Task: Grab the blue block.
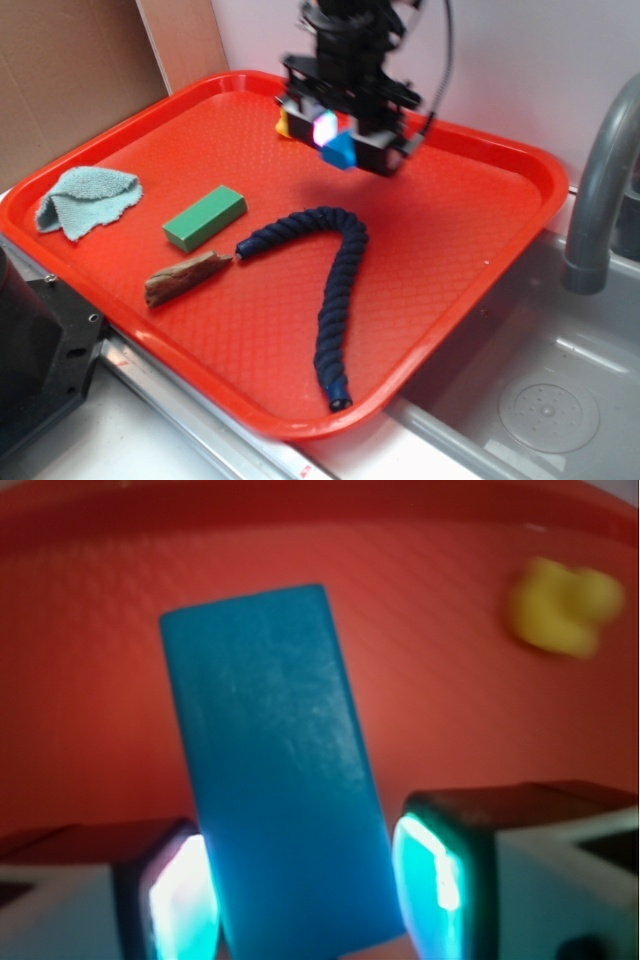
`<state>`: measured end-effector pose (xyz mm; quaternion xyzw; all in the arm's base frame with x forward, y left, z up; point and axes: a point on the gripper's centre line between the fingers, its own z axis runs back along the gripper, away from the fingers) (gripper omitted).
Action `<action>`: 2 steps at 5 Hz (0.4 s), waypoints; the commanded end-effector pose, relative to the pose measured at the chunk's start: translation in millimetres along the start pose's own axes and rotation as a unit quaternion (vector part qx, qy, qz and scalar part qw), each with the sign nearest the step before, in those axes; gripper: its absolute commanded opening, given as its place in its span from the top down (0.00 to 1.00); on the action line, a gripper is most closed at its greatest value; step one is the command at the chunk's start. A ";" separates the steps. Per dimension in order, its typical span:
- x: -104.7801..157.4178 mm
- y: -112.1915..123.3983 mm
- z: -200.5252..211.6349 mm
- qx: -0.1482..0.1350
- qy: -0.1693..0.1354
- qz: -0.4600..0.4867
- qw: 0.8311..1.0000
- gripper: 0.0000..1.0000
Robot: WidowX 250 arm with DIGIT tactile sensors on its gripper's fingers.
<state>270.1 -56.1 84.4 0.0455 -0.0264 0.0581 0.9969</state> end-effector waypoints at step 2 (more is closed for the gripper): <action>-50.6 86.5 126.4 -0.001 -0.027 -0.074 0.997 1.00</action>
